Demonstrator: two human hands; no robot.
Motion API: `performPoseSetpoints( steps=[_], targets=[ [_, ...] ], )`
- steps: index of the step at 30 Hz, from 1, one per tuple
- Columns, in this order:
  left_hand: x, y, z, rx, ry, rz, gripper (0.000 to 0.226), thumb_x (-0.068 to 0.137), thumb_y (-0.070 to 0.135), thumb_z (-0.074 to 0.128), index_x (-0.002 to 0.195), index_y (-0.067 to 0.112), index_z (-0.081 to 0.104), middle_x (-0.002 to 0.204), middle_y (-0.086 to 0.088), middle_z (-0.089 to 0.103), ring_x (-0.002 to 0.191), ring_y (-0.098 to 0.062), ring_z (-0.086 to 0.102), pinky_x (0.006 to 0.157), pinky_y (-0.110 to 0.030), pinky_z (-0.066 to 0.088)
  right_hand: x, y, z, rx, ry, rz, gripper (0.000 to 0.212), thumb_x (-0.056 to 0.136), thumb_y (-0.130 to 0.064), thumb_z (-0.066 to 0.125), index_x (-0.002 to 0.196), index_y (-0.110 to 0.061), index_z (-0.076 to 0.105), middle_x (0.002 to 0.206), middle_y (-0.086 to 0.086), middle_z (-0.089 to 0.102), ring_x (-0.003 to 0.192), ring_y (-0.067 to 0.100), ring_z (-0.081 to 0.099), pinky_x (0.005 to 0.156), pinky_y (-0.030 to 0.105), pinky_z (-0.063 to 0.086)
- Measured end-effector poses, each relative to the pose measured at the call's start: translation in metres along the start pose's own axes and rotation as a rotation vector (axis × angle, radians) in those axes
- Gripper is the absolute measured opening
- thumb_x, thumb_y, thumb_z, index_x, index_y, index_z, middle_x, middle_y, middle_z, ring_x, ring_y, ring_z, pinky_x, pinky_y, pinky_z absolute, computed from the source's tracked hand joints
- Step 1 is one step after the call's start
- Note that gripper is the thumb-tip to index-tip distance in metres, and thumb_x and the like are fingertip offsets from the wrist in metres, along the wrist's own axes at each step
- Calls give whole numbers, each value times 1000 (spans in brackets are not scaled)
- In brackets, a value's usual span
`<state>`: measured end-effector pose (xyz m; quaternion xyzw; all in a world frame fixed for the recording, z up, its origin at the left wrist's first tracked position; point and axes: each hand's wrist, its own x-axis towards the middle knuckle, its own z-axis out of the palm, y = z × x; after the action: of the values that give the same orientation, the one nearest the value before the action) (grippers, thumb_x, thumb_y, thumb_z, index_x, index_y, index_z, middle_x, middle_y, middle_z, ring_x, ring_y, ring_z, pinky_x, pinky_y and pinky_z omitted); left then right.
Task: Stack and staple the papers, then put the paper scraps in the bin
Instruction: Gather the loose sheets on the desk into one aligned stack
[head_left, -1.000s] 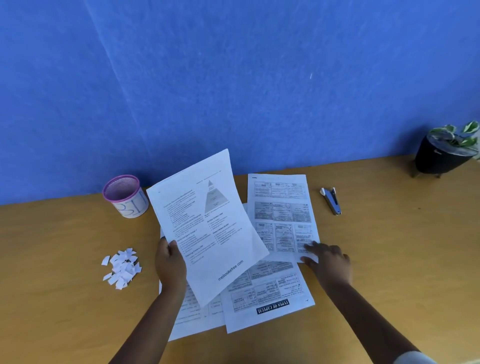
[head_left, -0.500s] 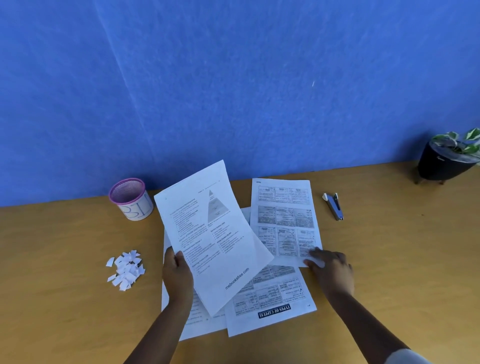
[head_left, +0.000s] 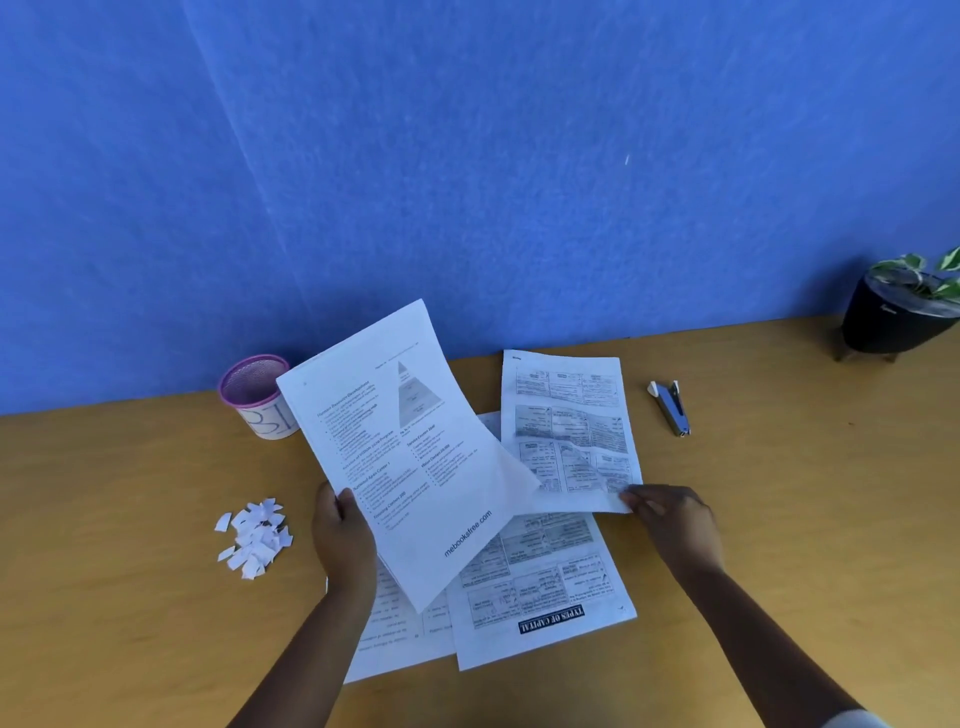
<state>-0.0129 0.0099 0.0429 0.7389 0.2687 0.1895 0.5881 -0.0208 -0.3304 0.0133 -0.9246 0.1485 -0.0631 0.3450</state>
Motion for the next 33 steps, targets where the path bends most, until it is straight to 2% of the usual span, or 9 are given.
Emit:
performPoseSetpoints(
  steps=[3, 7, 9, 14, 17, 22, 27, 30, 33],
  targets=[
    [4, 6, -1, -46, 47, 3, 15, 95, 5, 36, 86, 8, 48, 70, 2, 51, 64, -12, 46, 58, -25, 34, 4, -15, -10, 136, 75, -55, 9, 85, -25, 67, 87, -20, 74, 77, -8, 70, 70, 2, 63, 53, 8, 42],
    [8, 11, -4, -78, 113, 22, 16, 96, 4, 36, 91, 3, 51, 78, -3, 50, 66, -12, 42, 58, -16, 34, 12, -50, -27, 317, 164, -36, 12, 87, -25, 64, 88, -17, 73, 70, -17, 65, 53, 0, 59, 45, 14, 43],
    [7, 14, -3, -75, 116, 43, 16, 95, 3, 36, 91, -1, 51, 80, -5, 50, 66, -13, 42, 58, -14, 35, 14, -72, -32, 482, 157, -22, 10, 87, -22, 64, 91, -17, 73, 74, -11, 68, 51, -1, 60, 44, 14, 48],
    [-13, 25, 10, -71, 22, 105, 16, 96, 4, 38, 96, 4, 54, 84, -7, 58, 70, -17, 51, 65, -28, 38, 6, -127, -31, 740, 120, 5, 14, 88, -20, 64, 101, -17, 64, 61, 4, 60, 45, 0, 58, 40, 18, 49],
    [-31, 34, 23, -62, -34, 125, 19, 97, 8, 38, 102, 8, 56, 88, -5, 61, 72, -10, 54, 60, -22, 38, -6, -156, -18, 715, 141, -50, 21, 87, -22, 64, 106, -17, 57, 54, 1, 49, 38, 5, 51, 36, 17, 43],
    [-57, 52, 42, -109, -110, 165, 21, 97, 16, 41, 112, 20, 56, 97, 6, 62, 85, -5, 58, 68, -18, 44, -24, -194, 6, 732, -4, -113, 26, 83, -31, 69, 95, -43, 48, 57, -7, 49, 46, 13, 58, 44, 22, 50],
    [-72, 59, 50, -163, -227, 204, 29, 97, 12, 43, 98, 38, 55, 90, 23, 61, 80, 11, 59, 68, -5, 44, -32, -215, 25, 541, -68, -175, 31, 88, -27, 62, 115, -29, 46, 66, -11, 55, 54, -1, 62, 51, 7, 43],
    [-71, 54, 54, -135, -316, 169, 27, 95, 6, 41, 108, 25, 57, 91, 16, 58, 75, 4, 56, 69, -16, 44, -34, -225, 26, 272, -134, -215, 36, 94, -27, 48, 128, -28, 36, 69, -9, 53, 70, 13, 64, 64, 28, 51],
    [-70, 50, 55, -129, -307, 190, 23, 95, 8, 45, 100, 27, 57, 87, 5, 63, 80, -8, 61, 72, -20, 48, -32, -234, 22, 269, -201, -159, 43, 95, -18, 42, 135, -23, 27, 71, 0, 55, 74, 26, 64, 68, 37, 53]
  ],
)
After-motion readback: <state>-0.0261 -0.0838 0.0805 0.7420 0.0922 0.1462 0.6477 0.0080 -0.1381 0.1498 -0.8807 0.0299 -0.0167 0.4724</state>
